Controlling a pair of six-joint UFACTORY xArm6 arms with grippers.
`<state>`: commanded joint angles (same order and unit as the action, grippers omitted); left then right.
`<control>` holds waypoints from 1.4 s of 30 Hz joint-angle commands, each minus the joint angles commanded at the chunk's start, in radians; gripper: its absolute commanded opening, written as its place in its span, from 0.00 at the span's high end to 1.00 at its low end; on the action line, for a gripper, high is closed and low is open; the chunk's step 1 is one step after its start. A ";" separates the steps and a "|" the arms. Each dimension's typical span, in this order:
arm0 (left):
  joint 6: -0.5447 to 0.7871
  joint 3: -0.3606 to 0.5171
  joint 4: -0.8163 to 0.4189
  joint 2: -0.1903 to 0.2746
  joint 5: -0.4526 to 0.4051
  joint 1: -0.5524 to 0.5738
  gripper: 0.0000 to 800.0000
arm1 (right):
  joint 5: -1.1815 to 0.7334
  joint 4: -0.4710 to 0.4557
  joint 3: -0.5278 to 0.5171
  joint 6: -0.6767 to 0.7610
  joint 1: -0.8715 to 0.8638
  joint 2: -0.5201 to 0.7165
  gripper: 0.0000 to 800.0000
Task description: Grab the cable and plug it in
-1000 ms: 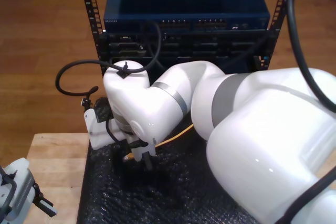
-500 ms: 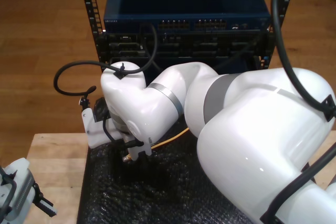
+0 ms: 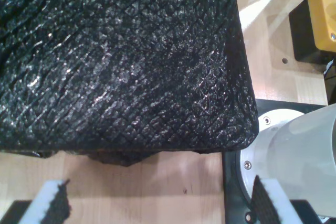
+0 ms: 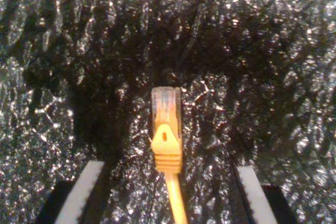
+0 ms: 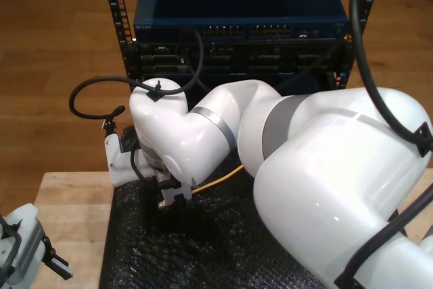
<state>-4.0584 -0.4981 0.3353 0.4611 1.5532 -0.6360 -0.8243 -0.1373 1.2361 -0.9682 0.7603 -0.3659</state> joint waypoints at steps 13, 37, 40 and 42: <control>0.000 -0.002 0.000 0.000 0.000 0.000 0.00 | 0.014 0.000 -0.003 -0.005 0.000 -0.005 0.42; 0.002 -0.003 0.000 0.000 0.000 -0.002 0.00 | 0.015 -0.003 -0.003 -0.003 0.002 -0.002 0.96; 0.002 -0.003 0.000 0.000 0.000 -0.002 0.00 | 0.014 -0.003 -0.003 -0.005 0.002 0.002 0.99; 0.002 -0.002 0.000 0.000 0.000 0.000 0.00 | 0.014 -0.002 -0.003 -0.005 0.002 0.003 0.99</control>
<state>-4.0568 -0.4996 0.3353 0.4611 1.5532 -0.6360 -0.8105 -0.1389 1.2330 -0.9728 0.7618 -0.3629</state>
